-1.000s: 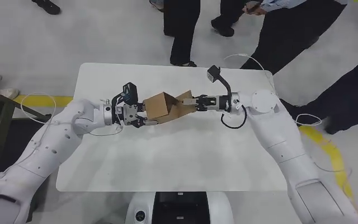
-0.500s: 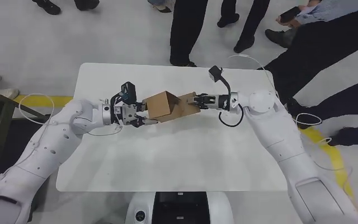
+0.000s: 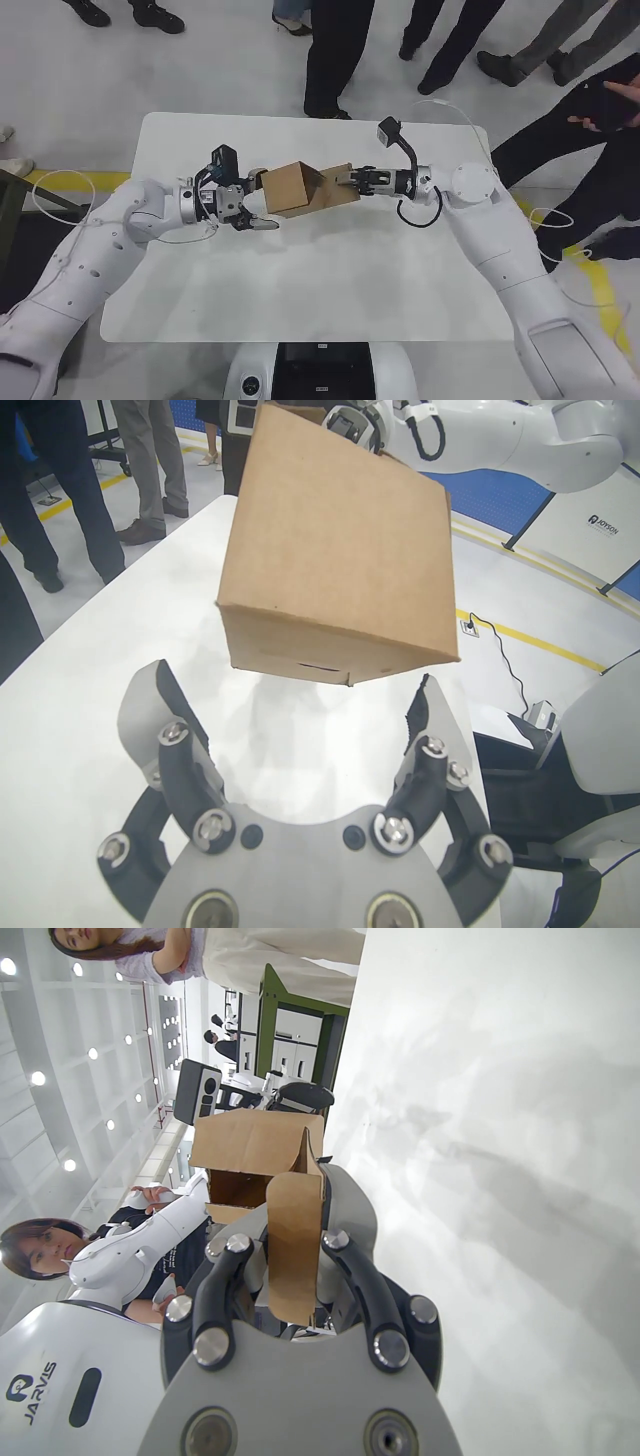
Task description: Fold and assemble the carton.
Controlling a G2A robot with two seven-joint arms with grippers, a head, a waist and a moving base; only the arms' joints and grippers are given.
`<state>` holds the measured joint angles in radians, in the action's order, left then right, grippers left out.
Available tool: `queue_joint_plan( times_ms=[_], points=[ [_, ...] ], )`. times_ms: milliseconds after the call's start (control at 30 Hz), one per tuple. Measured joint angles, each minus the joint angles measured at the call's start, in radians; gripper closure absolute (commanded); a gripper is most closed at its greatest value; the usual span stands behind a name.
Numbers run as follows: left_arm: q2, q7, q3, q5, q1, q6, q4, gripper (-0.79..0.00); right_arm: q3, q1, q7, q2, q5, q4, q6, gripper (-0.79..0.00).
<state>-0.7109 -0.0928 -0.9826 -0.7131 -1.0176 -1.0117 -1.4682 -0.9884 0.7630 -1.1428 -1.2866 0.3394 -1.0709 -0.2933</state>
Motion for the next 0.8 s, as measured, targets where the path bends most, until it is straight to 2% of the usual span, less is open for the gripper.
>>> queue_joint_plan(
  times_ms=[333, 800],
  points=[
    [0.002, 0.109, 0.016, -0.055, -0.005, -0.001, -0.040, -0.785, 0.030, -0.022, -0.061, -0.017, 0.094, 0.068, -0.009, 0.000],
    [0.023, 0.309, 0.064, -0.174, 0.021, -0.001, -0.039, -0.785, 0.071, -0.069, -0.119, -0.049, 0.203, 0.169, 0.002, 0.000]
  ],
)
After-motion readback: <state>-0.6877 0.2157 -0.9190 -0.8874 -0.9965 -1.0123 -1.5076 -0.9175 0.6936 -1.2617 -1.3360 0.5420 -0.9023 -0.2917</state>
